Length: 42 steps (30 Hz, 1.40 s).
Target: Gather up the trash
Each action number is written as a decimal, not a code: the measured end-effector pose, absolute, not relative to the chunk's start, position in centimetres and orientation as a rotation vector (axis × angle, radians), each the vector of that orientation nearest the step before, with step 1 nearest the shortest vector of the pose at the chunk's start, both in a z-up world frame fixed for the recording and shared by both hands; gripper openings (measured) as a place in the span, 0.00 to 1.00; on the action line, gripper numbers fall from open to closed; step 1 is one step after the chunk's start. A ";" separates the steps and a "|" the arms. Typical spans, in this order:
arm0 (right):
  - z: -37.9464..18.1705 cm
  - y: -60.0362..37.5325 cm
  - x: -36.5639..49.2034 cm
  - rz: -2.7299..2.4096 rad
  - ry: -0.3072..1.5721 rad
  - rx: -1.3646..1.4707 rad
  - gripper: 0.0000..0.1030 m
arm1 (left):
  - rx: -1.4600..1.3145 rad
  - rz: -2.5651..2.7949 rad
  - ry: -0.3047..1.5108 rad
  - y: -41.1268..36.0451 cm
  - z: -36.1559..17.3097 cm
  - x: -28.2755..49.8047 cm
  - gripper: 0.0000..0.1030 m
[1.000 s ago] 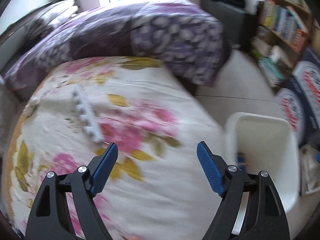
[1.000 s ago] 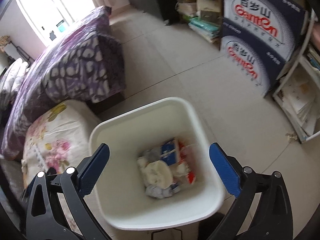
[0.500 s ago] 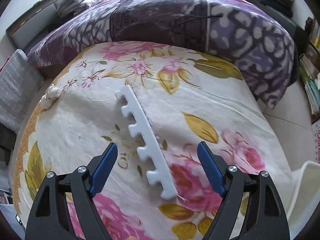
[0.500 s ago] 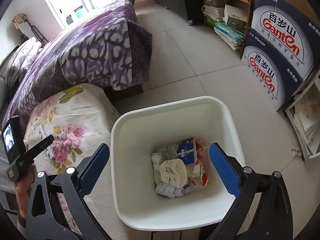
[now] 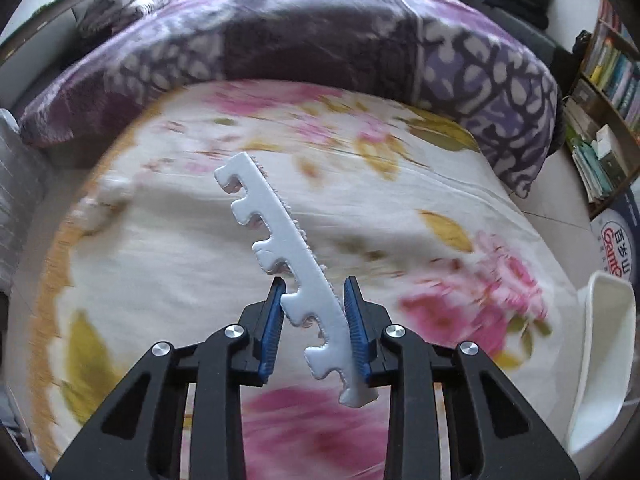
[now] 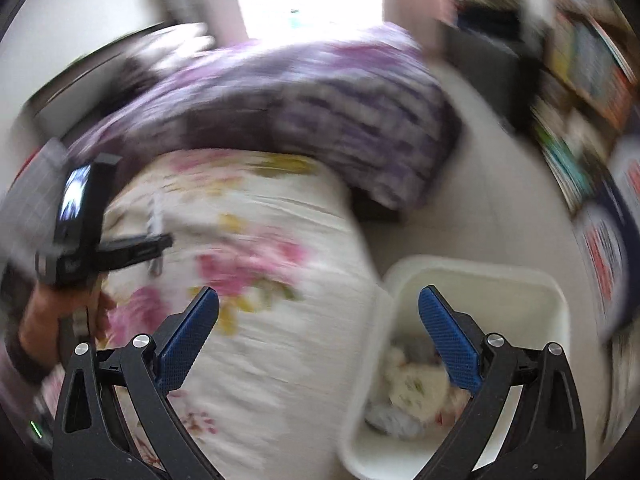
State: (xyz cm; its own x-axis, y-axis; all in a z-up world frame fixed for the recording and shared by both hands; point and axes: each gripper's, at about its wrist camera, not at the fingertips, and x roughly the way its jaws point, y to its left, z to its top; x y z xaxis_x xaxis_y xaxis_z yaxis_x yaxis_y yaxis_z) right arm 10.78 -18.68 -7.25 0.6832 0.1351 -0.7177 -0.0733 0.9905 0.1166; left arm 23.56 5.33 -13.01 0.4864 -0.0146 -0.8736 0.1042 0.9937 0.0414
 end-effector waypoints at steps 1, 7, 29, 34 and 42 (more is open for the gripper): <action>-6.7 -16.8 11.2 0.163 0.788 0.025 0.93 | 0.101 -0.073 1.043 7.6 -12.3 22.7 0.30; -4.6 -3.1 16.7 0.463 0.656 -0.248 0.93 | -0.030 0.016 0.995 20.0 -12.6 19.0 0.30; -14.3 14.8 25.1 0.742 0.733 -0.491 0.78 | -0.332 0.034 0.773 32.3 -14.0 17.3 0.30; -14.4 7.5 25.0 0.501 0.873 -0.253 0.78 | -0.271 -0.004 0.803 32.0 -11.8 23.6 0.30; -15.3 2.2 23.2 0.365 1.008 -0.127 0.78 | -0.182 -0.018 0.874 29.0 -12.7 28.5 0.30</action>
